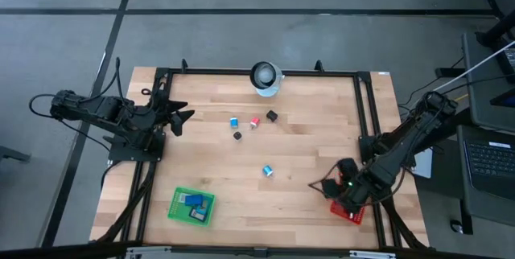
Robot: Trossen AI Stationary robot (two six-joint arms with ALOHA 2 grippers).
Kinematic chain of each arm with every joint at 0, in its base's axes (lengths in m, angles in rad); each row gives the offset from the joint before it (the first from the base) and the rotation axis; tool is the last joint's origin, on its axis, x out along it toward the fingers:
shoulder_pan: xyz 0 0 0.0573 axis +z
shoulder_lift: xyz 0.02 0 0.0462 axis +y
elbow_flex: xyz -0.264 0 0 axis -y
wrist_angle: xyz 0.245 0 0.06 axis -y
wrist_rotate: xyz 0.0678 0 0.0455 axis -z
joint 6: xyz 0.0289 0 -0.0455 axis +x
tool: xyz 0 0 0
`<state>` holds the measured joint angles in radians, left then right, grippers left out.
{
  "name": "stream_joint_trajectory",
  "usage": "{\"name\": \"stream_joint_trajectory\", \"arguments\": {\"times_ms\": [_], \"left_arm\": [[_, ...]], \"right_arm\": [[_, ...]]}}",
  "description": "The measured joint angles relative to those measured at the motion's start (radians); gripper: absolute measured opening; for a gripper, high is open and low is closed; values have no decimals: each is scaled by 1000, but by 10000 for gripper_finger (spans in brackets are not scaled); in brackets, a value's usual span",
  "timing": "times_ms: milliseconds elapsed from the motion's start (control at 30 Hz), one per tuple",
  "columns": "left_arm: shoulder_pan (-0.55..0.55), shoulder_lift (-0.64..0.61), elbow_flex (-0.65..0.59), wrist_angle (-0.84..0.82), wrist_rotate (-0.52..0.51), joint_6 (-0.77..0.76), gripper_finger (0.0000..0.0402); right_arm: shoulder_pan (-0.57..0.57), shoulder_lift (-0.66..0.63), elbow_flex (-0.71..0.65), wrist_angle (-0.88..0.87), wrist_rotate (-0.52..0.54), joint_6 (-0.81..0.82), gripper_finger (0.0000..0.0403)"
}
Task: Pick & Place Office items
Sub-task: Put the bottom light blue charger adapter into the red bin
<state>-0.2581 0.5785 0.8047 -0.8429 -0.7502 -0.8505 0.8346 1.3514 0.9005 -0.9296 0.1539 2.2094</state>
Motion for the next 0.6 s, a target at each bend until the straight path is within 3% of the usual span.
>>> {"name": "stream_joint_trajectory", "arguments": {"times_ms": [167,233,300,400,533,600], "left_arm": [[0,0,0,0,0,-3,239],[0,0,0,0,1,-8,239],[0,0,0,0,2,-8,239],[0,0,0,1,13,-9,239],[0,0,0,1,21,-8,239],[0,0,0,1,22,-8,239]], "right_arm": [[-114,0,0,211,428,-92,256],[-165,0,0,328,601,-174,256],[-221,0,0,457,710,-309,256],[-321,0,0,663,706,-552,255],[-462,18,0,935,538,-873,255],[-538,28,9,946,445,-940,255]]}}
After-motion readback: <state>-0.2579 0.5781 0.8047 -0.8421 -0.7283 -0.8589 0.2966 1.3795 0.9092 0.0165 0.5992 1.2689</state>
